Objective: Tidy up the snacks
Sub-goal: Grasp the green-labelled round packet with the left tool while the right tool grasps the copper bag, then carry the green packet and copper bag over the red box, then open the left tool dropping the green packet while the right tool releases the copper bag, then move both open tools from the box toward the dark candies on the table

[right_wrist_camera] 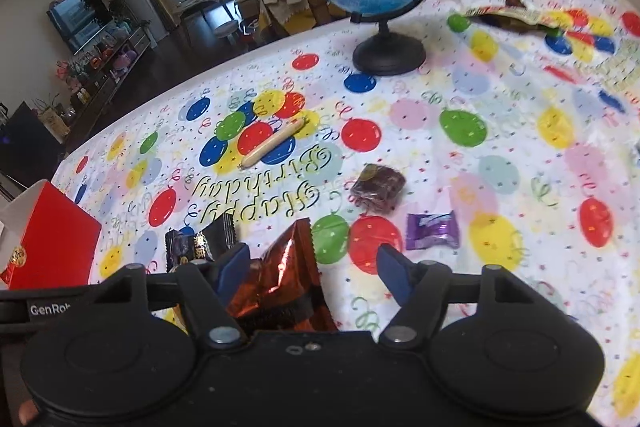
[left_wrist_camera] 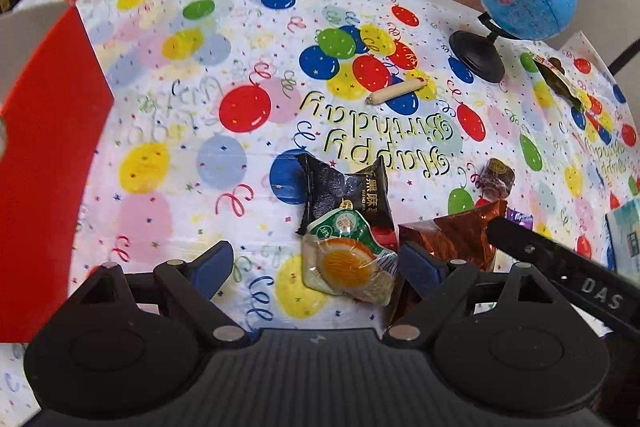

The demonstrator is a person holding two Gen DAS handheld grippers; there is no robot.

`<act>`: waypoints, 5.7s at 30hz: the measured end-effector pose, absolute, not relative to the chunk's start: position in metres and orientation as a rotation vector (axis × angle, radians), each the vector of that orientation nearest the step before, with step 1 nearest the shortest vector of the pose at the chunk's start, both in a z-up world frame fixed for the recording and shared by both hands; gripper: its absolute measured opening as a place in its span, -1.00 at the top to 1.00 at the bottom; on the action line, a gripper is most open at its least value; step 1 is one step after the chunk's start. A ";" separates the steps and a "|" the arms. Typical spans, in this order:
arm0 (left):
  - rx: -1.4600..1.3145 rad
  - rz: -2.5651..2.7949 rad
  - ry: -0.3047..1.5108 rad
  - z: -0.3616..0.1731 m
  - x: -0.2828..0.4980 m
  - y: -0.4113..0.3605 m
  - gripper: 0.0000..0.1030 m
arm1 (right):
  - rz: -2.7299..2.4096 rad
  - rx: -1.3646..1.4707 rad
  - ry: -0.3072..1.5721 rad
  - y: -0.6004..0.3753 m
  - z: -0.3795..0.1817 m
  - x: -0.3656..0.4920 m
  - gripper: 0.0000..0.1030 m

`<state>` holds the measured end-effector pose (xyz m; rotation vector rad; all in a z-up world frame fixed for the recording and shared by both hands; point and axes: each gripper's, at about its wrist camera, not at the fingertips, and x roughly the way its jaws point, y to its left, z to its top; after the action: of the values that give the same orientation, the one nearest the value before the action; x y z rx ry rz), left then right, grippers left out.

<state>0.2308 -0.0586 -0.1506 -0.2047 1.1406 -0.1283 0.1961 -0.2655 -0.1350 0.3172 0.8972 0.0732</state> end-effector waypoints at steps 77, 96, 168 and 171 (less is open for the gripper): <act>-0.282 -0.200 0.956 -0.041 0.110 0.116 0.14 | 0.163 0.375 0.711 -0.109 -0.028 0.077 0.71; -0.294 -0.045 0.900 -0.036 0.122 0.253 0.13 | 0.259 0.254 0.655 0.033 -0.018 0.127 0.71; -0.138 -0.187 0.856 -0.017 0.116 0.191 -0.37 | 0.221 0.214 0.750 -0.002 -0.020 0.093 -0.20; -0.132 -0.214 0.851 -0.015 0.115 0.172 -0.41 | 0.199 0.229 0.739 -0.020 -0.019 0.088 -0.32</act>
<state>0.1148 0.1722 -0.0150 -0.1323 0.8514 -0.2137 0.0875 -0.0199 -0.0185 0.2292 0.7395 0.1994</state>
